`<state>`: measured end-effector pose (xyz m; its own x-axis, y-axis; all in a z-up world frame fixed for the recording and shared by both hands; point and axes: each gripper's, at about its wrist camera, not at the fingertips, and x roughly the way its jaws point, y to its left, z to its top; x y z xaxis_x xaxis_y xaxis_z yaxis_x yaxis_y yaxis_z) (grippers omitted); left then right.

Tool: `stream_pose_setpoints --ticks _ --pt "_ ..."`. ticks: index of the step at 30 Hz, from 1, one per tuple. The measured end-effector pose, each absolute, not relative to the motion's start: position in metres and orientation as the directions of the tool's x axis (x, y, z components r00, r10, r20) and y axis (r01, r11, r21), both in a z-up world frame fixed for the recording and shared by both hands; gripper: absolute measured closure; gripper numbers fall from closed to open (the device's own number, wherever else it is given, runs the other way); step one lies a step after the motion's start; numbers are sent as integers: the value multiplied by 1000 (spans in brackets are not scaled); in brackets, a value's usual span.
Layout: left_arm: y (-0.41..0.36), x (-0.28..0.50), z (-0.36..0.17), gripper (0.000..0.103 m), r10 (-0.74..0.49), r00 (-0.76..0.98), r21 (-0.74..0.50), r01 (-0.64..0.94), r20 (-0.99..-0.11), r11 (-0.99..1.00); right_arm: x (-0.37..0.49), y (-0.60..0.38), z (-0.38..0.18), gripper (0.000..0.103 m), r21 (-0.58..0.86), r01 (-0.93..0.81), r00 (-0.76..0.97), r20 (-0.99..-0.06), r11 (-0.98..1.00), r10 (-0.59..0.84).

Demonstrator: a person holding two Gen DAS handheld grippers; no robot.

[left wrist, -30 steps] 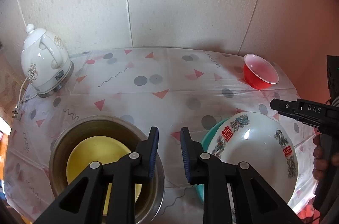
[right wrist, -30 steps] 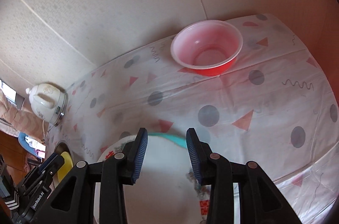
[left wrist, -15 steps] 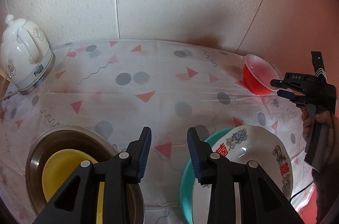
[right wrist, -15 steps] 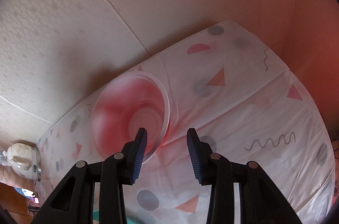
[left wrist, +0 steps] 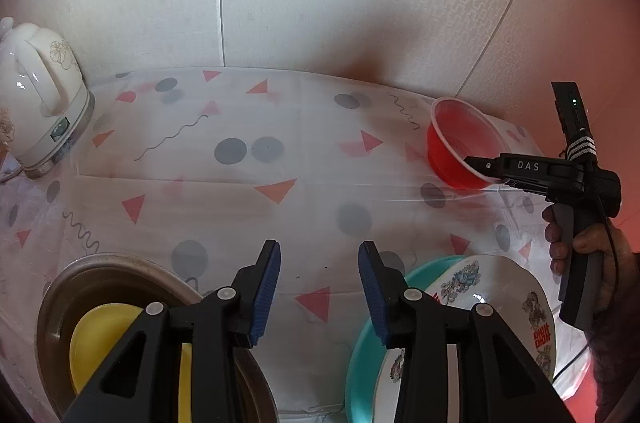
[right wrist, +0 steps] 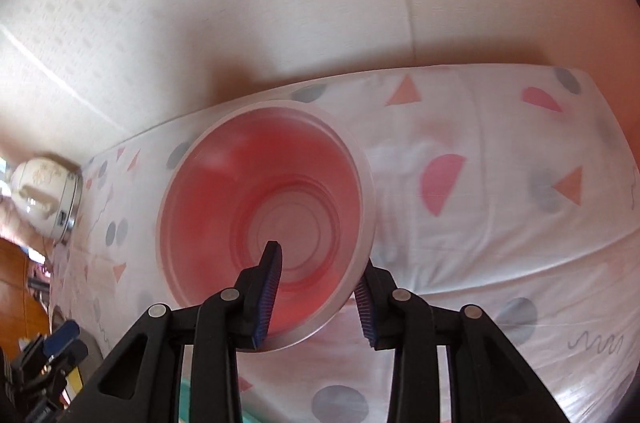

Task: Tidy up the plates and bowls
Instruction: 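Move the right tool to the rim of the red bowl, then close the right tool on the red bowl rim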

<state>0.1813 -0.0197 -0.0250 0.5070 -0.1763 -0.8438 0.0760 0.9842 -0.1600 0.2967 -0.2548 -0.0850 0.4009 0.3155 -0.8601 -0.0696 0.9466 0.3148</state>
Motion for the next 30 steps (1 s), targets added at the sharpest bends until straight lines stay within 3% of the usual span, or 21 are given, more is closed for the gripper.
stream_pose_setpoints --ticks 11,16,26,30 --pt "-16 197 -14 61 -250 525 -259 57 -814 964 289 -187 -83 68 347 -313 274 -859 884 434" --pt "-20 204 -16 61 -242 520 -249 58 -819 967 285 -190 -83 63 357 -276 288 -855 892 431" --pt "-27 228 -24 62 -240 488 -261 27 -839 965 283 -220 -63 63 407 -138 403 -810 903 426" --pt "-32 233 -28 63 -270 475 -291 31 -838 956 277 -218 -62 80 418 -134 409 -802 898 435"
